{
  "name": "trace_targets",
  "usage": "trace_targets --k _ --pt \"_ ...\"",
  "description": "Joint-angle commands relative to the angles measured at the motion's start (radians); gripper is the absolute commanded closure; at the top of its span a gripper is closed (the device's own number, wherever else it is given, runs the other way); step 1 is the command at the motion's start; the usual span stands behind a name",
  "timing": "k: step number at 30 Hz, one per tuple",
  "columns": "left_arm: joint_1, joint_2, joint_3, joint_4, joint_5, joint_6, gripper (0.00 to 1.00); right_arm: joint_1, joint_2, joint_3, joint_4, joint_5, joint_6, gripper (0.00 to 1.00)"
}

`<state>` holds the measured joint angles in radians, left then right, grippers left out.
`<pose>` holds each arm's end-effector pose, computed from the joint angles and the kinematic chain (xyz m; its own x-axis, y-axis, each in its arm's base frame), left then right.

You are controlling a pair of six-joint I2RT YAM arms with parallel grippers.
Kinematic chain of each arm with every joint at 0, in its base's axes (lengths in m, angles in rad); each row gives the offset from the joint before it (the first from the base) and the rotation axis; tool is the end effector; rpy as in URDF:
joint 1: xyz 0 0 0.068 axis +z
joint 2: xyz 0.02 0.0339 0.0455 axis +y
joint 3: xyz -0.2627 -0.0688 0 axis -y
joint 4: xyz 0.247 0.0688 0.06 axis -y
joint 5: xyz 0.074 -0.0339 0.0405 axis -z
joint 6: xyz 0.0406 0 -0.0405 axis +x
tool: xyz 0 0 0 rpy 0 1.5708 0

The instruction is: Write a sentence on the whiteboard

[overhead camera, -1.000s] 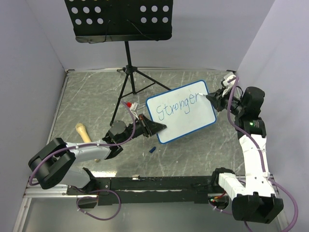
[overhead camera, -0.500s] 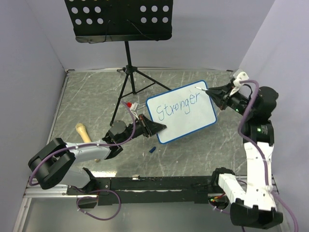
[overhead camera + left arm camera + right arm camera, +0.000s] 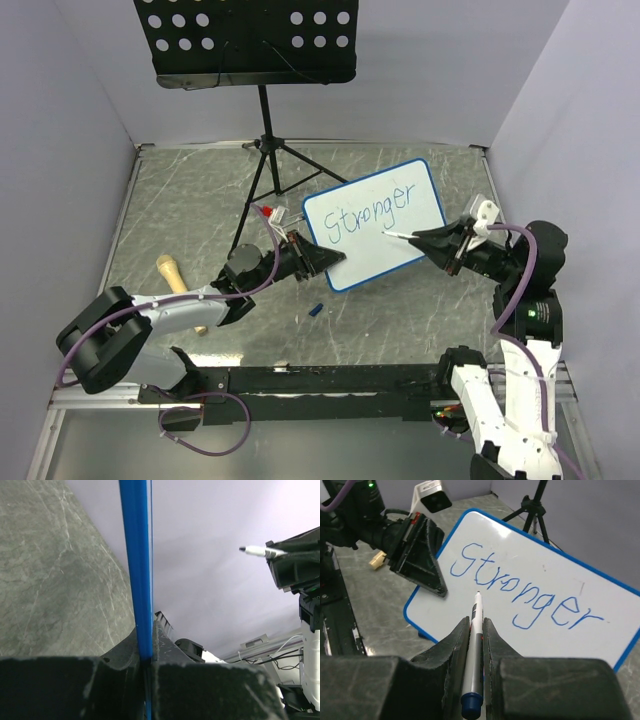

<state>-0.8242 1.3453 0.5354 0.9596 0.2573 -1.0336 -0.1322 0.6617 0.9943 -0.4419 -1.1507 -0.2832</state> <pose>0.1874 -0.2177 0.2489 -0.7048 -0.4616 -0.5386 0.5377 0.1475 -0.8301 0.1205 0.0214 0.4024 0.1326 -0.1326 -0.9823 -0.8424 0.5071 -0.1821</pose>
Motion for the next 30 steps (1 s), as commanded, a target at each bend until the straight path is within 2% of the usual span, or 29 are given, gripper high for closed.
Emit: trace_targets --k 1,30 --pt "0.003 -0.034 0.055 0.182 0.016 -0.005 0.99 0.011 -0.016 -0.038 -0.009 -0.04 -0.031 1.0" --pt "0.003 0.002 0.052 0.238 0.02 -0.037 0.99 0.048 0.01 -0.068 -0.024 0.016 -0.117 1.0"
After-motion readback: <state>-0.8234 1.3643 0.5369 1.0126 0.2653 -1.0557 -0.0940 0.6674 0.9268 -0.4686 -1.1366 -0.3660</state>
